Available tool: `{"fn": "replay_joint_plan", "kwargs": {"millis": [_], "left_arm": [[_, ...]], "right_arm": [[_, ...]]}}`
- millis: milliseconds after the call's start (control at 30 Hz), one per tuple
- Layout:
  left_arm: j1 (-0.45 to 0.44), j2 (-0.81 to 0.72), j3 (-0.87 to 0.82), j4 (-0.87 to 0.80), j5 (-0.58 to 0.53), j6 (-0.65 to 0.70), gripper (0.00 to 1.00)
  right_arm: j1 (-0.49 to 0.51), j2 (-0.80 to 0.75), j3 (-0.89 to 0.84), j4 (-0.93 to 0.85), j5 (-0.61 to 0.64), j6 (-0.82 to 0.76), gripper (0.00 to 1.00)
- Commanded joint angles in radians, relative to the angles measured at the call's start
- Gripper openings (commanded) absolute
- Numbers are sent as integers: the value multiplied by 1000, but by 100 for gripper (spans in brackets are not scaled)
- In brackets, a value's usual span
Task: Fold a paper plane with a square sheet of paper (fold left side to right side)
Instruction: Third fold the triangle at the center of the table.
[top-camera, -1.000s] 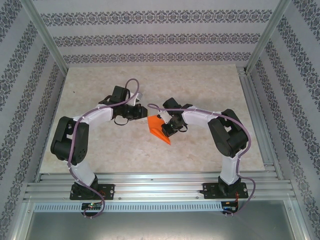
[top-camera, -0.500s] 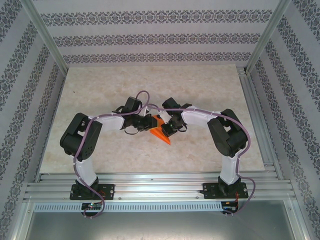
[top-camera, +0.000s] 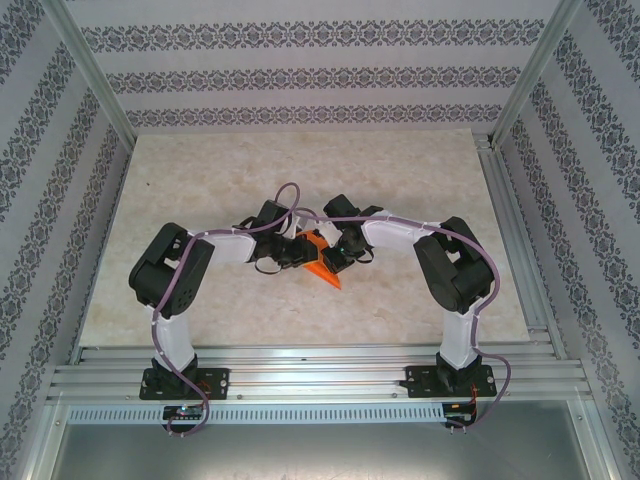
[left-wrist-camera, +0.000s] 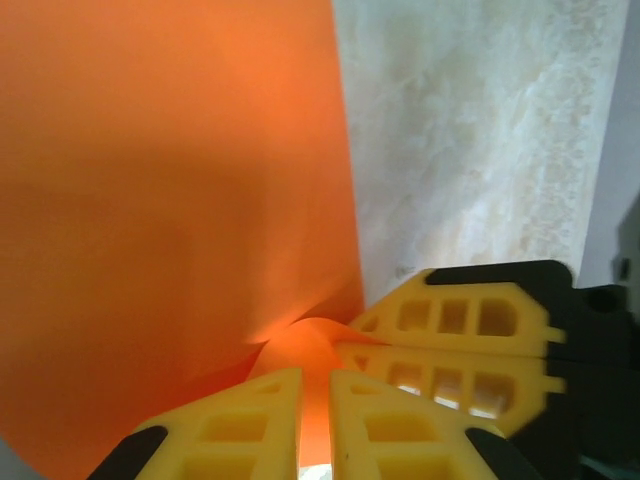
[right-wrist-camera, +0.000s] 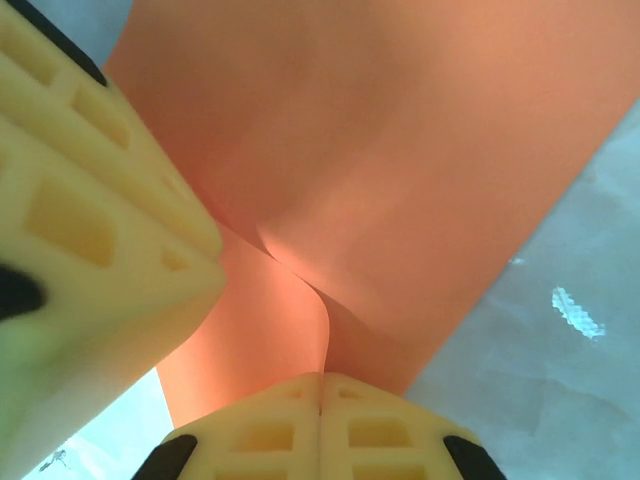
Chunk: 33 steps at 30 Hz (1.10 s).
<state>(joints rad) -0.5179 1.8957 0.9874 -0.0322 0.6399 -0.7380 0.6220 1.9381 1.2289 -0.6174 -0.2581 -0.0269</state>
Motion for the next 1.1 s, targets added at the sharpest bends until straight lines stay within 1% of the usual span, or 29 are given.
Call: {"fn": "replay_joint_plan", "kwargs": {"millis": [0, 133, 400, 533, 567, 600, 700, 767, 833, 933, 1000, 1067], "left_arm": [[-10, 25, 19, -49, -31, 38, 16], [-10, 28, 16, -86, -57, 59, 16], [-9, 43, 3, -97, -79, 73, 16], [-13, 62, -6, -99, -95, 78, 16], [-17, 67, -9, -101, -99, 81, 15], [-18, 71, -10, -104, -104, 83, 15], [-27, 82, -14, -114, -118, 89, 15], [-28, 86, -16, -122, -127, 93, 15], [-31, 85, -15, -130, -134, 96, 15], [-35, 85, -10, -141, -140, 102, 15], [-37, 85, -2, -151, -144, 105, 15], [-41, 83, 2, -156, -148, 107, 15]], "right_arm": [[25, 48, -9, -36, 33, -15, 0], [24, 49, -7, -39, 37, -16, 0], [20, 52, -4, -42, 37, -12, 0], [12, 24, -9, -31, 10, 10, 0], [9, 11, -9, -27, 2, 20, 0], [0, -8, -12, -23, -5, 36, 3], [-31, -85, -35, 2, -20, 93, 18], [-56, -142, -62, 13, -19, 129, 23], [-79, -194, -87, 8, -13, 157, 24], [-87, -257, -119, 8, -26, 201, 23], [-83, -298, -161, 55, -81, 258, 21], [-70, -335, -214, 145, -148, 353, 17]]}}
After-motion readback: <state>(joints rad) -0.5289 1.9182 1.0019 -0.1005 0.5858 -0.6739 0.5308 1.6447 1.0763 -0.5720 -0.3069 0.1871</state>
